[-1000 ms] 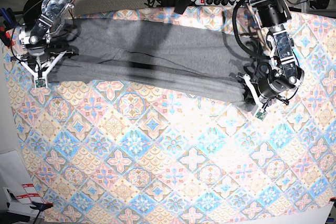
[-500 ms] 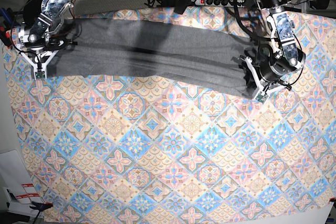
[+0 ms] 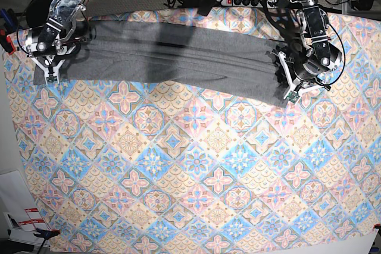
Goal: Fold the T-shirt properly
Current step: 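Pull the folded shirt toward the robot base with both grippers, then hold the strip ends and straighten the strip with both grippers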
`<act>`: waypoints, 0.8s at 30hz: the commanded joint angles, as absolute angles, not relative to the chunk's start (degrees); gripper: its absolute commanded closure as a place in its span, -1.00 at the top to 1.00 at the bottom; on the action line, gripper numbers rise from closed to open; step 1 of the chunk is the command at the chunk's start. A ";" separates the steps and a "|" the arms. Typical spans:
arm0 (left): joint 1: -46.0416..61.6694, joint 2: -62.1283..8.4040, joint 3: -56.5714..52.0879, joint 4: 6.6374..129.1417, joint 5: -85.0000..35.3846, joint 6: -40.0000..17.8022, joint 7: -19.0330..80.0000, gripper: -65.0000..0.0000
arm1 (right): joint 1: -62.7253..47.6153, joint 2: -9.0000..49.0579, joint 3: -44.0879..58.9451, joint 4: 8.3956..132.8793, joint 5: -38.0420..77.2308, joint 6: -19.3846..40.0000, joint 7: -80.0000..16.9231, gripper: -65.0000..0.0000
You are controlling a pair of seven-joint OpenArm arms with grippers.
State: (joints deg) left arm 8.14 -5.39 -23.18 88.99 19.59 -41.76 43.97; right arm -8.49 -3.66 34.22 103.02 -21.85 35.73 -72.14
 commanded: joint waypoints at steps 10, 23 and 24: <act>7.25 -5.67 -23.96 89.89 22.99 -40.00 46.90 -0.18 | -8.40 -2.42 32.48 105.19 -24.40 34.68 -72.40 -0.18; 6.64 -3.56 -24.04 97.36 20.88 -40.00 48.13 -0.12 | -8.04 -2.42 31.96 109.05 -24.40 34.68 -72.31 0.00; 6.73 -3.56 -24.04 97.45 20.53 -40.00 48.22 -0.04 | -8.04 -2.42 31.34 109.05 -24.40 34.68 -72.31 0.00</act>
